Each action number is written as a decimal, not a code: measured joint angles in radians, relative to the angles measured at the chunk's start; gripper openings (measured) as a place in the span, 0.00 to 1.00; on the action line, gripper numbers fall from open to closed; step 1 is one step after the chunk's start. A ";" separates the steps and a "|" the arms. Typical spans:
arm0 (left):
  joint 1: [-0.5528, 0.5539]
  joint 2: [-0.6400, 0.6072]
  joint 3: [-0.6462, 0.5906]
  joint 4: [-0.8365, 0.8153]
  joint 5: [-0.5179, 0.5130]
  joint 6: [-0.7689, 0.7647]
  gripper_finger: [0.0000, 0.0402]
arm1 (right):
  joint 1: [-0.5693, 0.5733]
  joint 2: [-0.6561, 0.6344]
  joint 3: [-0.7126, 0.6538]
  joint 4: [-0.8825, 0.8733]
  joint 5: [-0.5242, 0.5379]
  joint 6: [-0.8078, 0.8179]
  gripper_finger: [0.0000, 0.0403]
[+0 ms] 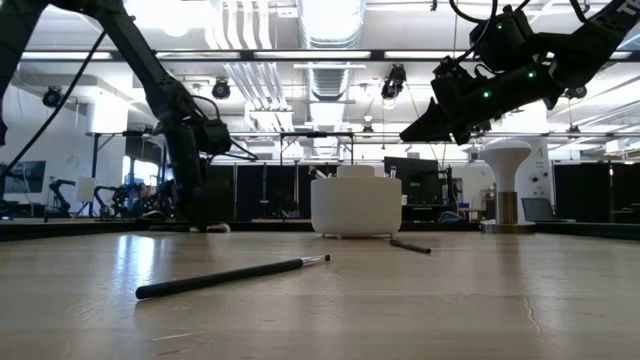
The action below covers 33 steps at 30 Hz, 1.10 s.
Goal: Put items in baskets/containers
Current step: Put the black silver highlighter brush into the pen organizer
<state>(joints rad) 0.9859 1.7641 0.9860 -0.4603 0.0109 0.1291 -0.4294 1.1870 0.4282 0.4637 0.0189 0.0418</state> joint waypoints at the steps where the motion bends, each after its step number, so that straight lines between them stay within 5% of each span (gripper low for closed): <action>1: 0.000 -0.001 -0.004 0.001 0.005 -0.006 0.15 | 0.000 0.000 0.000 0.000 0.000 -0.001 0.15; 10: -0.014 -0.055 -0.033 0.018 0.051 -0.074 0.11 | 0.000 0.000 0.000 0.000 0.000 0.000 0.15; 17: -0.038 -0.248 -0.097 0.104 0.158 -0.169 0.08 | 0.000 0.000 -0.002 -0.001 0.001 -0.001 0.15; 21: -0.091 -0.366 -0.210 0.319 0.228 -0.265 0.05 | 0.000 0.000 -0.002 -0.002 0.002 -0.009 0.15; 29: -0.232 -0.472 -0.494 0.996 0.293 -0.522 0.00 | 0.000 0.000 -0.003 -0.002 0.002 -0.008 0.15; 33: -0.274 -0.471 -0.536 1.004 0.283 -0.547 0.00 | 0.000 0.000 -0.003 -0.002 0.002 -0.007 0.15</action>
<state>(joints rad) 0.7122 1.2930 0.4496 0.5441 0.2943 -0.4183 -0.4294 1.1870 0.4252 0.4613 0.0204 0.0346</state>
